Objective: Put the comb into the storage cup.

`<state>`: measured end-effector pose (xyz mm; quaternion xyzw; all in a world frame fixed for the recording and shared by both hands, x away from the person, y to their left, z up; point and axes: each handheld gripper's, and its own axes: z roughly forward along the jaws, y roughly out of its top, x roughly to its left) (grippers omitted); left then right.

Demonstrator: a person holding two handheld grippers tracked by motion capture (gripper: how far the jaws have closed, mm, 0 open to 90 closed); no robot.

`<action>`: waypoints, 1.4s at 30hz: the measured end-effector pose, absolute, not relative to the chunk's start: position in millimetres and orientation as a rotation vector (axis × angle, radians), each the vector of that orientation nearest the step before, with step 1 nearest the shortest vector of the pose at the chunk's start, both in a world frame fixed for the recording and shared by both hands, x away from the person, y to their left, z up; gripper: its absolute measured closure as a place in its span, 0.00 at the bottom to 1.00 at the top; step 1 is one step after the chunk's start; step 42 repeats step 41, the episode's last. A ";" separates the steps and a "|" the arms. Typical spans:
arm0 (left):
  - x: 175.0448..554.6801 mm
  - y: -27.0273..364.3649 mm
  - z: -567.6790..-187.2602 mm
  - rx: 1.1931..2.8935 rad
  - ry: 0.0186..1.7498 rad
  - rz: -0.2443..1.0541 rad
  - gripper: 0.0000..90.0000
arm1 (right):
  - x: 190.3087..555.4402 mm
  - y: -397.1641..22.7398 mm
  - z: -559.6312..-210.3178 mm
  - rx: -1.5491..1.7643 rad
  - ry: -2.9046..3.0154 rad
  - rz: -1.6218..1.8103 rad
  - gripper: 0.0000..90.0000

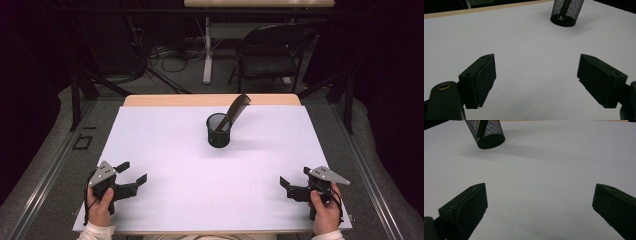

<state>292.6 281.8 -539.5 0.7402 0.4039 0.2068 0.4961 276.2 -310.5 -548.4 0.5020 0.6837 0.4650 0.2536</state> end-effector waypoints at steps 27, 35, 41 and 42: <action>293.1 280.7 -540.3 1.800 0.977 0.496 0.18 | 276.4 -309.6 -549.0 1.362 1.874 1.263 0.00; 293.2 281.0 -540.3 1.801 0.980 0.499 0.18 | 276.2 -309.9 -549.2 1.366 1.874 1.264 0.00; 293.9 281.3 -540.4 1.801 0.979 0.499 0.18 | 276.0 -310.6 -549.1 1.359 1.874 1.260 0.00; 293.9 281.3 -540.4 1.801 0.979 0.499 0.18 | 276.0 -310.6 -549.1 1.359 1.874 1.260 0.00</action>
